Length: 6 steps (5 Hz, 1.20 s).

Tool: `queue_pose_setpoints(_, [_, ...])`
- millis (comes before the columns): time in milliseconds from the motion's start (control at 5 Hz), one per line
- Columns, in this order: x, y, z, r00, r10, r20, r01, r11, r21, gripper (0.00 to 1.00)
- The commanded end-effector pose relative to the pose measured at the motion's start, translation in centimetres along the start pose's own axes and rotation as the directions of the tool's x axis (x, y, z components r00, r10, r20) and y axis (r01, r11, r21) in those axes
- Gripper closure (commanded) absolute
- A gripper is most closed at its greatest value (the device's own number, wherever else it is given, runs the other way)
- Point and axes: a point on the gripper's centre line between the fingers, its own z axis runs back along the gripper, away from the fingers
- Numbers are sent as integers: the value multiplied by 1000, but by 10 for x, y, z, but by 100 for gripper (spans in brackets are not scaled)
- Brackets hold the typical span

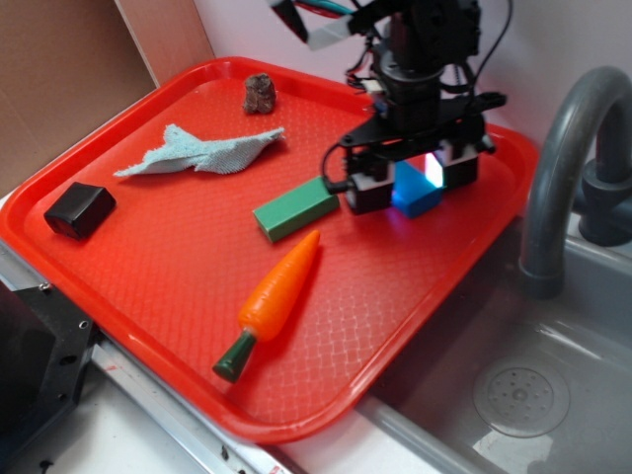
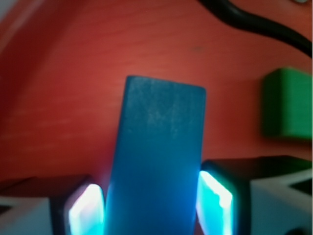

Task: Grab the blue block.

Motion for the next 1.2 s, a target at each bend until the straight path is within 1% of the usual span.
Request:
queue_pose_setpoints(0, [49, 46, 110, 948, -317, -3, 308, 925, -221, 100])
queue_pose_setpoints(200, [57, 71, 140, 896, -443, 34, 435, 857, -276, 100])
queue_pose_setpoints(400, [69, 94, 154, 887, -462, 22, 449, 850, -276, 100])
queue_pose_setpoints(600, [72, 96, 148, 897, -441, 16, 431, 867, -251, 100])
queue_pose_setpoints(800, [74, 97, 137, 896, -433, -96, 392, 876, -282, 100])
queue_pose_setpoints(1000, [78, 90, 137, 876, -481, -33, 467, 864, -189, 90])
